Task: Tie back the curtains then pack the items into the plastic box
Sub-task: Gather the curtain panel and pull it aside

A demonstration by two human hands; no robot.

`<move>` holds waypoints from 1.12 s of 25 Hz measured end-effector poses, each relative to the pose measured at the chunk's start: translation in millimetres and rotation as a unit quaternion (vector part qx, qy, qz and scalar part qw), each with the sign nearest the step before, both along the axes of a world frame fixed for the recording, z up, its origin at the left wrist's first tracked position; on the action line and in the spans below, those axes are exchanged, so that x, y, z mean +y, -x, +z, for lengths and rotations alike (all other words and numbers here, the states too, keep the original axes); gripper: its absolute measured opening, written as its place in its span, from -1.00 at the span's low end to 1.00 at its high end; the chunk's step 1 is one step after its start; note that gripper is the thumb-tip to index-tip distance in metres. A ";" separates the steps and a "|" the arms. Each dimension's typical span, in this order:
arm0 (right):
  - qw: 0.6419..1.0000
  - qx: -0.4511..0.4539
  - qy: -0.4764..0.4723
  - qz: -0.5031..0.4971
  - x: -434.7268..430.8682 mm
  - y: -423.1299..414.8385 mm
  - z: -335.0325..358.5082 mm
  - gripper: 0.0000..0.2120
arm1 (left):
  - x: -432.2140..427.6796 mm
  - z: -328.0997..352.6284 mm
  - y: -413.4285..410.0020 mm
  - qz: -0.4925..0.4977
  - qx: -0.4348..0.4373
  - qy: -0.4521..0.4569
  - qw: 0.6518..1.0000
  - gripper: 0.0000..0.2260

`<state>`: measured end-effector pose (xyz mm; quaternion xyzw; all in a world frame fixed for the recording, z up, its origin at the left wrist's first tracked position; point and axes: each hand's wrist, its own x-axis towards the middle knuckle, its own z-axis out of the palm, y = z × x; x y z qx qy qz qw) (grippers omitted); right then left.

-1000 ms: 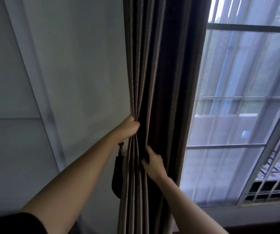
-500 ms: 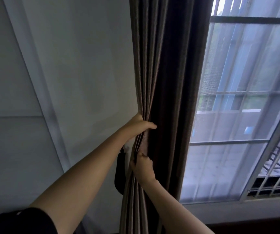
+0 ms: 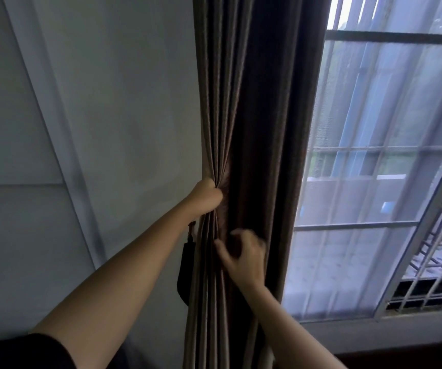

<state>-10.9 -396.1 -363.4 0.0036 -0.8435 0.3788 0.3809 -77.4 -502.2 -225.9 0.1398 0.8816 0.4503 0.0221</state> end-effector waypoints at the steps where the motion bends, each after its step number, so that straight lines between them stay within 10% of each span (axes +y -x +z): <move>1: 0.996 0.064 0.020 -0.053 12.5 8.2 11.8 -0.59 | -3.1 0.0 -1.6 -0.008 -0.008 -0.011 1.000 -0.64; 5: 0.989 0.028 0.082 -0.119 54.2 31.6 67.6 -0.42 | -7.7 2.4 -9.9 -0.024 -0.012 -0.081 0.996 -0.46; 11: 0.990 -0.130 0.005 0.059 51.2 19.0 22.3 -0.73 | 0.4 -1.2 -5.0 -0.003 -0.011 -0.091 0.996 -0.54; 19: 0.969 -0.202 -0.049 0.136 3.4 5.7 2.7 -0.55 | 17.4 -1.6 -9.0 -0.037 -0.019 -0.109 0.993 -0.53; 28: 0.930 -0.284 -0.127 0.194 -5.7 1.9 7.5 -0.53 | 30.0 -3.7 -7.5 0.000 0.044 -0.082 0.996 -0.84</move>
